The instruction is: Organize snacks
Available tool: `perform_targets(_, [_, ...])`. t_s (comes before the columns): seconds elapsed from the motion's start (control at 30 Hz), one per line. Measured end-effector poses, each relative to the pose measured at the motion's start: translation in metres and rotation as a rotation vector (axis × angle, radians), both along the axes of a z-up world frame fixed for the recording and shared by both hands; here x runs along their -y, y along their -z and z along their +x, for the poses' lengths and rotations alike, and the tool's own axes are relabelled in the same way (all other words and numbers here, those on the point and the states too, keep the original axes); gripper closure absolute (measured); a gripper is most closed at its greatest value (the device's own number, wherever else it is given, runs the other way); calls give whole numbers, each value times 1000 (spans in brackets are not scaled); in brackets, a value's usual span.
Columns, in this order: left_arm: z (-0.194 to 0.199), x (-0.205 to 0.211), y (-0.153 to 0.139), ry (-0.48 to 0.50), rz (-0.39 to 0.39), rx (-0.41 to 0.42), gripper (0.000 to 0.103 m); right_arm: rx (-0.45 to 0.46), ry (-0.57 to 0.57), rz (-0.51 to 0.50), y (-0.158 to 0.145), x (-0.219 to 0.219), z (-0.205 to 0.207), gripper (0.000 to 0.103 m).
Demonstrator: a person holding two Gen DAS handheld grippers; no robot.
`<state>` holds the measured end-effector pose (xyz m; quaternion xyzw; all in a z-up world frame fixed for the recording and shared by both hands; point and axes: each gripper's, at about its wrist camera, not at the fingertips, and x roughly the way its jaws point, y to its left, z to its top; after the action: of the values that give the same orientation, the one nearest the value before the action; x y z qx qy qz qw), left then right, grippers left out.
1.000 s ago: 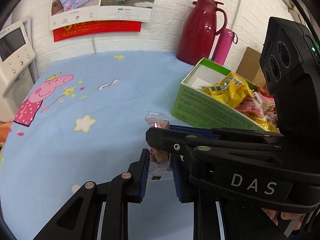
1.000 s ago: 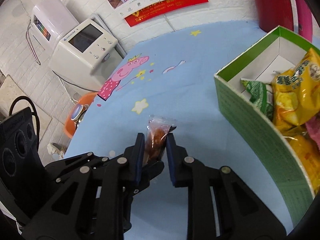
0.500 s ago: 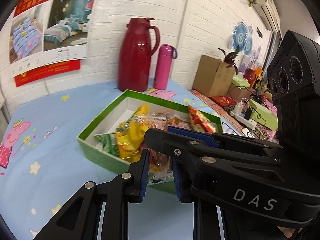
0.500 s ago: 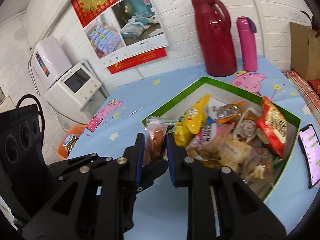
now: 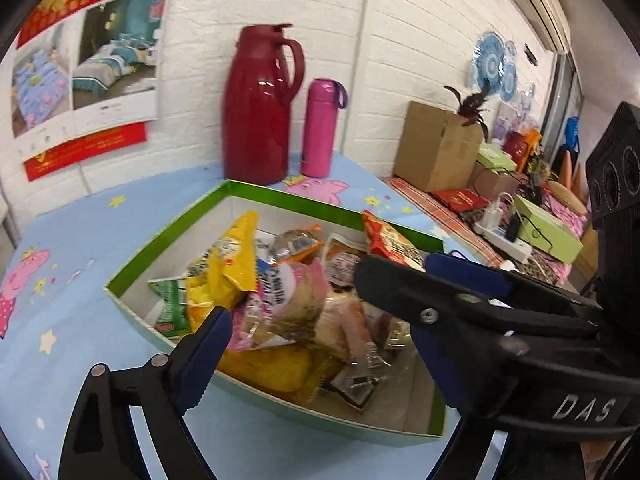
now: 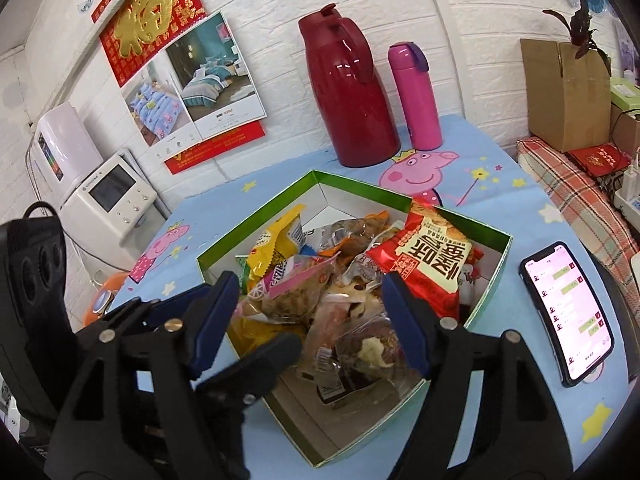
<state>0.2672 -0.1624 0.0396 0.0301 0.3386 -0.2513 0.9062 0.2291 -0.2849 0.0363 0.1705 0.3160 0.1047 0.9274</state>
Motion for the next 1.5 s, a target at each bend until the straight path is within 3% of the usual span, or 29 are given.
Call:
perform_targets(0.27, [-18, -32, -7, -116, 6, 10, 5, 61, 2, -2, -16, 7, -38, 1])
perform_targets(0.53, [-85, -61, -11, -234, 22, 21, 0, 78, 91, -206, -19, 0, -115, 1])
perform_targets(0.8, [-138, -75, 25, -315, 105, -32, 0, 8, 161, -257, 16, -1, -170, 1])
perform_targets(1.13, [-170, -88, 46, -340, 151, -37, 0, -69, 192, -303, 53, -10, -189, 1])
perform_targets(1.5, [-173, -95, 45, -342, 141, -38, 0, -59, 192, -335, 52, -22, -194, 1])
